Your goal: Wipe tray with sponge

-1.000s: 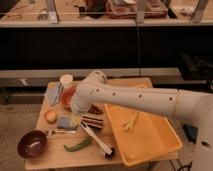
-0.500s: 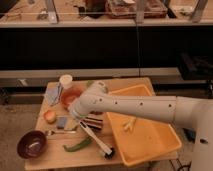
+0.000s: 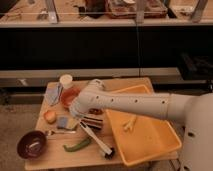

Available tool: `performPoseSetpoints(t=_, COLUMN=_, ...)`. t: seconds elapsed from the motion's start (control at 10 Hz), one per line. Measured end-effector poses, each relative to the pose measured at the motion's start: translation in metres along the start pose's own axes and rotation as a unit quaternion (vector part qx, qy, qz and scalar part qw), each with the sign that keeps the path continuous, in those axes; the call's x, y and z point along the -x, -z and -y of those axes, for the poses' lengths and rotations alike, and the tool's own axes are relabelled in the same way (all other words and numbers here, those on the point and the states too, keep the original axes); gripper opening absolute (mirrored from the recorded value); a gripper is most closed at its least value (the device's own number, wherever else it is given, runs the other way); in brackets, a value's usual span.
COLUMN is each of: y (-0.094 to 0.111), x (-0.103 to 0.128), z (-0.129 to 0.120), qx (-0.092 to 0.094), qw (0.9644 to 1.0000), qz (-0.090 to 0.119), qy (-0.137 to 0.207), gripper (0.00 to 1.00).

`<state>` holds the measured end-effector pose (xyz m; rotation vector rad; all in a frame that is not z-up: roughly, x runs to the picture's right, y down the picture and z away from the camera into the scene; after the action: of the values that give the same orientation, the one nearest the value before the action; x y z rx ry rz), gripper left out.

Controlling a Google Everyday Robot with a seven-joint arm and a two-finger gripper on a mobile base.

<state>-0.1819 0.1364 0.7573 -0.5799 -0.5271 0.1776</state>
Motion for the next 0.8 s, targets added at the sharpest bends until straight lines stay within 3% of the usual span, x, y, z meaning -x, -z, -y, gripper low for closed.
performPoseSetpoints(t=0.4, y=-0.037, x=-0.028, z=0.034, qx=0.0, qw=0.9998, qz=-0.018, qy=-0.01, gripper=0.65)
performPoseSetpoints(t=0.8, y=-0.065, x=-0.035, z=0.027, qx=0.03, qw=0.9991, qz=-0.029, qy=-0.012, gripper=0.65)
